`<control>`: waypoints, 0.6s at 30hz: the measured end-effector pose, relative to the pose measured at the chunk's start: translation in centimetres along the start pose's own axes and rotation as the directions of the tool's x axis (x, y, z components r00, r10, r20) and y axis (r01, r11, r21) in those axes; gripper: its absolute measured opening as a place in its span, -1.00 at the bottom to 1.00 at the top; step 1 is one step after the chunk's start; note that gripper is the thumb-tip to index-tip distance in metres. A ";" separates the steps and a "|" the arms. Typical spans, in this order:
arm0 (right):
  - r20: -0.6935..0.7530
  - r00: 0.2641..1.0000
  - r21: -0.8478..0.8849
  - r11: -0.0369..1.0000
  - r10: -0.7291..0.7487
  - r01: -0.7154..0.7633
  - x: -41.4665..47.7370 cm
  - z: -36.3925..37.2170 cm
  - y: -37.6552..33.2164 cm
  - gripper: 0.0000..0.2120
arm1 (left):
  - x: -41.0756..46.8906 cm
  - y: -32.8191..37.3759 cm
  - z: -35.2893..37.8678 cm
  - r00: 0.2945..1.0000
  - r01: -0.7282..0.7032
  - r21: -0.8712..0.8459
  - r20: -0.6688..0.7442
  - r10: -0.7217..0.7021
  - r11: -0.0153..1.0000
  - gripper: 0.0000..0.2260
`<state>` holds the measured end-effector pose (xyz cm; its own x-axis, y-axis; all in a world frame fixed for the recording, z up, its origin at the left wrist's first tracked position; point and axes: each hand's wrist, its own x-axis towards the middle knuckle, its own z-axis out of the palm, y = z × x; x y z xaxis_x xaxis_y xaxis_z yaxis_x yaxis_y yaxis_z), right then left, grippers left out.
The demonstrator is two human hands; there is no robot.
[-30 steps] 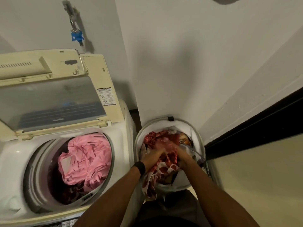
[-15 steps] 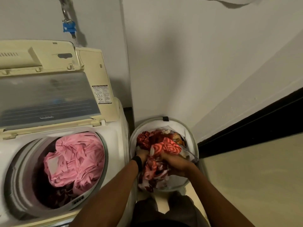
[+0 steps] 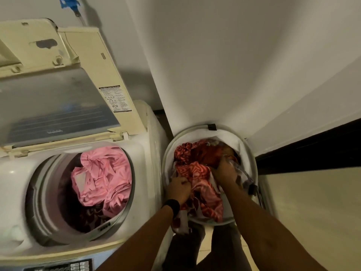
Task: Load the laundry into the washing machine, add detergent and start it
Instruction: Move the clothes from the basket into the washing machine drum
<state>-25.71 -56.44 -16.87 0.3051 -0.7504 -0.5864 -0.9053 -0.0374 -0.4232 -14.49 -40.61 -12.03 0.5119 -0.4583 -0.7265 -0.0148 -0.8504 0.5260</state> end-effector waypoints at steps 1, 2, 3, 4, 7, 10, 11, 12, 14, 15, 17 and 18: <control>-0.019 1.000 -0.001 1.000 -0.003 0.003 0.4 0.0 -0.2 -0.33 | 0.0 0.3 0.2 1.000 -0.005 -0.006 -0.025 0.005 1.000 -0.66; -0.032 0.999 0.024 1.000 0.000 0.001 0.6 -0.2 -0.4 -0.41 | -0.1 0.6 0.4 0.999 -0.029 0.001 -0.045 0.029 1.000 -0.66; -0.045 0.999 0.054 0.999 0.003 -0.001 0.8 -0.2 -0.5 -0.47 | -0.1 0.9 0.6 0.997 -0.053 0.020 -0.061 0.054 0.998 -0.66; -0.062 0.998 0.075 0.997 0.011 -0.006 0.9 -0.4 -0.6 -0.45 | 0.0 0.9 0.7 0.994 -0.076 0.037 -0.071 0.078 0.996 -0.65; -0.064 0.998 0.085 0.996 0.002 0.004 1.3 -1.3 -0.4 -0.26 | -0.1 1.0 0.9 0.991 -0.114 0.035 -0.065 0.116 0.993 -0.68; -0.003 0.995 -0.046 0.994 -0.097 0.096 2.3 -1.3 -0.5 -0.33 | 0.0 0.4 1.1 0.988 -0.135 0.054 -0.073 0.139 0.989 -0.72; -0.011 0.988 -0.101 0.983 -0.156 0.154 3.1 -1.1 -0.7 -0.43 | 0.1 0.1 1.2 0.986 -0.143 0.049 -0.079 0.147 0.988 -0.72; -0.017 0.975 -0.150 0.964 -0.223 0.218 3.9 -0.8 -1.2 -0.52 | 0.3 -0.1 1.4 0.984 -0.145 0.037 -0.096 0.148 0.989 -0.73; 0.007 0.951 -0.245 0.922 -0.309 0.301 5.7 0.1 -2.4 -0.59 | 0.3 -0.4 1.6 0.983 -0.132 0.002 -0.131 0.131 0.991 -0.75; 0.040 0.949 -0.291 0.905 -0.312 0.310 6.7 0.8 -2.9 -0.57 | 0.2 -0.5 1.8 0.982 -0.122 -0.011 -0.145 0.120 0.992 -0.75; 0.113 0.964 -0.394 0.879 -0.242 0.267 8.2 2.3 -3.8 -0.46 | 0.1 -0.5 2.4 0.978 -0.123 -0.021 -0.169 0.118 0.992 -0.77; 0.125 0.971 -0.449 0.861 -0.202 0.237 8.6 2.9 -4.1 -0.41 | 0.1 -0.6 2.6 0.977 -0.129 -0.030 -0.173 0.122 0.991 -0.79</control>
<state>-18.52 -60.78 -22.20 0.5163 -0.6389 -0.5702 -0.8403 -0.5064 -0.1935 -16.72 -40.83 -13.54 0.6471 -0.5070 -0.5694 -0.0552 -0.7761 0.6282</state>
